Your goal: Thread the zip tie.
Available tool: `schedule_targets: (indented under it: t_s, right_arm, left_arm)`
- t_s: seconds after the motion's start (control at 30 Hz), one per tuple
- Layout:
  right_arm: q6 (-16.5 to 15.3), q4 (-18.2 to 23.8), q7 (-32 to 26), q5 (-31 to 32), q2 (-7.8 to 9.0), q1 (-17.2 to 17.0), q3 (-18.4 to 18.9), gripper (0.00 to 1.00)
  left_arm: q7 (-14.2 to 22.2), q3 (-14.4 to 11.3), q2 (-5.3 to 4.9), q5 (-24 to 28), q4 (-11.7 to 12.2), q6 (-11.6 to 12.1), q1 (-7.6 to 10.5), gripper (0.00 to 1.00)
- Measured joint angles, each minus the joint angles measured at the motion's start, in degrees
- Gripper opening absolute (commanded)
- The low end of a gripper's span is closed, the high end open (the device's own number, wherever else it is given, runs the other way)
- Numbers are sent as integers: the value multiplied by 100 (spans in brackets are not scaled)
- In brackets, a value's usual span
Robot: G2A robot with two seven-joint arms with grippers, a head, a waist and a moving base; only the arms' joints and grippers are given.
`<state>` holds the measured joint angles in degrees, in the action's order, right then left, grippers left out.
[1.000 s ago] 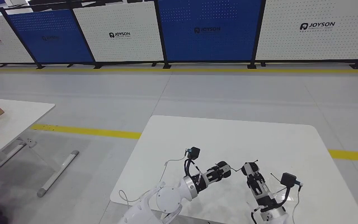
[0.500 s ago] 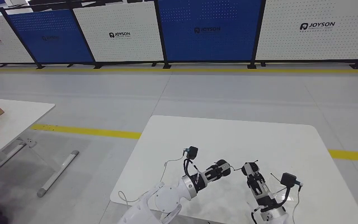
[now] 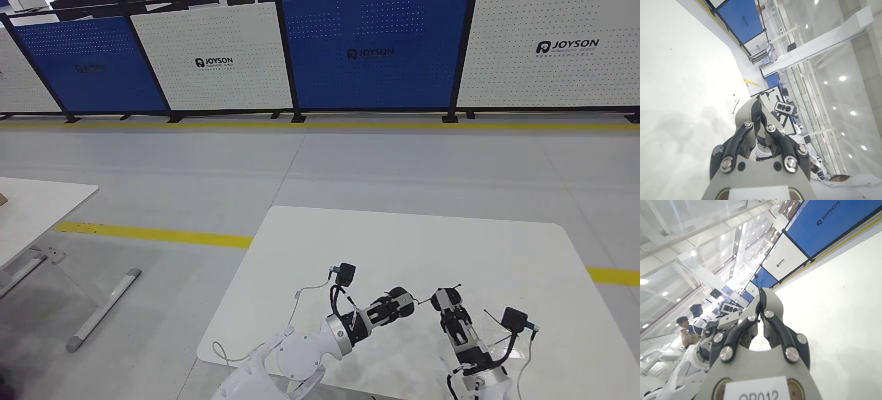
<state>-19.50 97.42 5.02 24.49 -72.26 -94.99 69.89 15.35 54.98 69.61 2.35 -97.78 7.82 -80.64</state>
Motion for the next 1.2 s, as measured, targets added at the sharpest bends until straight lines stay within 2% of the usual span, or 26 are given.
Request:
schedule_targets:
  t_s: [0.3, 0.47, 0.83, 1.2]
  right_arm:
    - [2, 75, -67, -85, 47, -25, -43, 0]
    - [2, 171, -68, -244, 97, -82, -3, 0]
    - [2, 169, -67, -240, 96, -81, -4, 0]
    - [0, 246, -14, -338, 88, -156, 110, 0]
  left_arm:
    - [19, -16, 6, 116, 27, 71, 12, 0]
    - [-7, -22, 9, 139, 49, 34, 24, 0]
    - [-33, -29, 11, 125, 48, 10, 25, 0]
    - [292, 64, 17, 893, 181, 313, 38, 0]
